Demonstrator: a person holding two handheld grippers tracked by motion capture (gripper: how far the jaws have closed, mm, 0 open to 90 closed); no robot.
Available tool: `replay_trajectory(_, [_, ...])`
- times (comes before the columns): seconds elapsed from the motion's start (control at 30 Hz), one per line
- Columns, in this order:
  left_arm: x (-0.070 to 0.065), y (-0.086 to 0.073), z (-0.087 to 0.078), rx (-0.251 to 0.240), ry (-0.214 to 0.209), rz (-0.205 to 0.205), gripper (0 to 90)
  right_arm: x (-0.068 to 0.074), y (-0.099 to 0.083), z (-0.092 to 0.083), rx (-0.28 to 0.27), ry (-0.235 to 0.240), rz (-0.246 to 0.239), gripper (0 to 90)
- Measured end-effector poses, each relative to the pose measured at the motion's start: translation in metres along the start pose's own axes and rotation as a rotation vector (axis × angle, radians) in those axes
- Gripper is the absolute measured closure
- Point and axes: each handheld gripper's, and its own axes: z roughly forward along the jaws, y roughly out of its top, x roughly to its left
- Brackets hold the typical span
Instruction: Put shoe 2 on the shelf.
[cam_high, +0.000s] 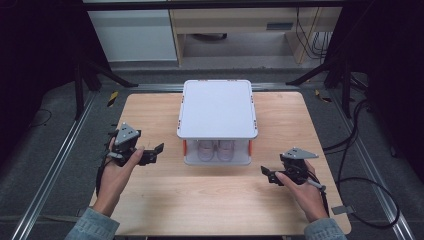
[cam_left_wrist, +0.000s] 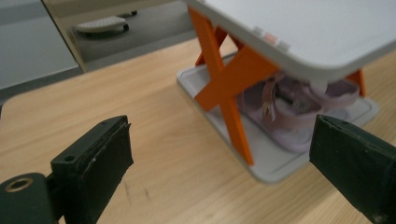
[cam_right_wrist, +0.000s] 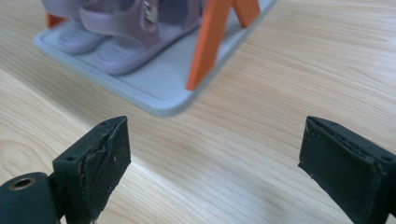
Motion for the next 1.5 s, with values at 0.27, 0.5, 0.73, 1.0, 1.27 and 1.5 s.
replay_trajectory(0.27, [0.014, -0.03, 0.009, 0.096, 0.022, 0.033, 5.3, -0.018, -0.007, -0.004, 0.073, -0.003, -0.006, 11.2])
replay_trajectory(0.5, [0.025, -0.049, 0.036, 0.192, 0.031, 0.026, 5.2, -0.048, -0.009, -0.002, 0.081, -0.09, 0.049, 12.1])
replay_trajectory(0.73, [0.04, -0.059, 0.063, 0.222, 0.071, -0.034, 6.1, -0.066, -0.009, 0.005, 0.071, -0.174, 0.104, 12.5])
replay_trajectory(1.0, [0.048, -0.068, 0.079, 0.222, 0.098, -0.097, 6.3, -0.073, -0.013, 0.016, 0.086, -0.22, 0.131, 11.6])
replay_trajectory(1.27, [0.048, -0.076, 0.086, 0.245, 0.1, -0.112, 6.4, -0.073, -0.016, 0.022, 0.101, -0.241, 0.149, 9.8])
replay_trajectory(1.5, [0.046, -0.081, 0.092, 0.281, 0.108, -0.125, 6.4, -0.073, -0.016, 0.024, 0.114, -0.254, 0.145, 7.9])
